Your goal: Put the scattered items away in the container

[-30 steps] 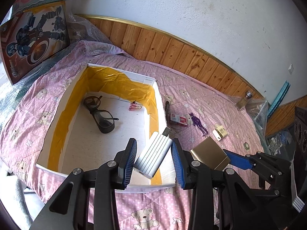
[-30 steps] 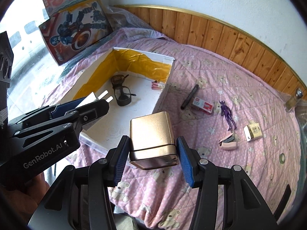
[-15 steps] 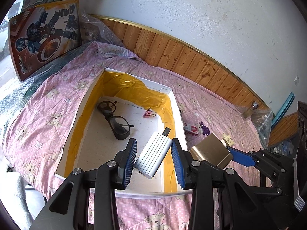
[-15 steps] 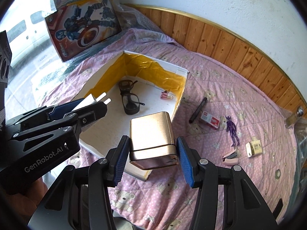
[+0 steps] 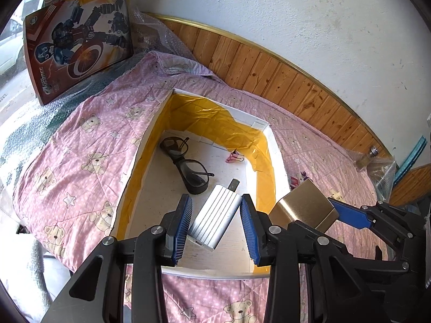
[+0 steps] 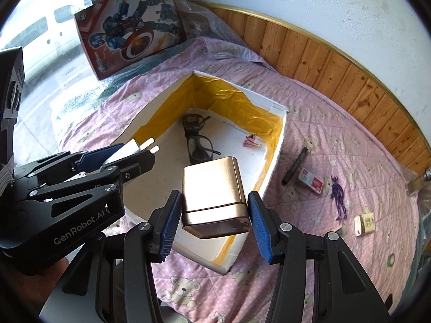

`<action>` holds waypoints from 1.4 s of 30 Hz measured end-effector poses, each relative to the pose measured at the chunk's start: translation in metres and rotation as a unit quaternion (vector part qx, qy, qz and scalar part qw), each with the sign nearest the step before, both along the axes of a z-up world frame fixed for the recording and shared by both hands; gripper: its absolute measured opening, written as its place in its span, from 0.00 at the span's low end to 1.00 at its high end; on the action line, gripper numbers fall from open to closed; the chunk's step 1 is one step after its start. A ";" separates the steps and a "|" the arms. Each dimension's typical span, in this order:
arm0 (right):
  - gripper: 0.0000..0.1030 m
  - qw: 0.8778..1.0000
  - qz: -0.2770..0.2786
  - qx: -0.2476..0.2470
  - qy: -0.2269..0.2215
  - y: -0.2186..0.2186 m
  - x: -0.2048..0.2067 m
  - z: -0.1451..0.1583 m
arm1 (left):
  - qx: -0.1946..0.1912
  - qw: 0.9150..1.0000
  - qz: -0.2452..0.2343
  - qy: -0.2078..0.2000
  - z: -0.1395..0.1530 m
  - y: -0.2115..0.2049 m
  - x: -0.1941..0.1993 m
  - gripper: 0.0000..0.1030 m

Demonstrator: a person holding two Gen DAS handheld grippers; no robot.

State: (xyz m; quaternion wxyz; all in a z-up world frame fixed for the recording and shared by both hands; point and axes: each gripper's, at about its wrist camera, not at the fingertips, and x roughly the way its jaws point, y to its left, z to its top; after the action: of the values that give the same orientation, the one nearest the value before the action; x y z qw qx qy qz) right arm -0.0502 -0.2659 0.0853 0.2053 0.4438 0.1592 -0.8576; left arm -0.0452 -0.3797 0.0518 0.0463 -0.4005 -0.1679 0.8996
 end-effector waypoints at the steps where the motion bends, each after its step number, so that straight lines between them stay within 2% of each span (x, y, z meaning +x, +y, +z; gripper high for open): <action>1: 0.51 1.000 0.003 0.000 -0.001 -0.002 -0.001 -0.001 | -0.002 1.000 0.001 -0.001 0.000 -0.002 -0.001 0.37; 7: 0.51 1.000 0.027 -0.007 -0.010 -0.010 -0.012 -0.006 | -0.006 1.000 0.006 -0.011 -0.002 -0.008 -0.007 0.37; 12: 0.51 0.999 0.048 0.007 -0.020 -0.015 -0.025 -0.014 | -0.001 1.000 0.006 -0.025 -0.005 -0.010 -0.015 0.37; 22: 0.51 0.997 0.048 -0.002 -0.062 -0.009 -0.064 -0.028 | 0.019 0.998 0.008 -0.063 -0.012 -0.014 -0.037 0.37; 27: 0.51 0.995 0.044 -0.016 -0.085 -0.009 -0.086 -0.033 | 0.031 0.995 0.005 -0.096 -0.021 -0.017 -0.048 0.37; 35: 0.51 0.992 0.027 -0.033 -0.118 -0.007 -0.127 -0.039 | 0.013 0.990 -0.027 -0.137 -0.026 -0.008 -0.066 0.37; 42: 0.51 0.988 0.009 -0.039 -0.146 -0.006 -0.162 -0.049 | 0.024 0.981 -0.059 -0.185 -0.041 0.012 -0.086 0.37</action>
State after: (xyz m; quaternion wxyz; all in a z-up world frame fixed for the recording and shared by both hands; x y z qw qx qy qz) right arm -0.2121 -0.2723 0.0366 0.2510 0.5546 0.0982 -0.7873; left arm -0.1308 -0.3681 0.0110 0.0773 -0.5678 -0.1710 0.8015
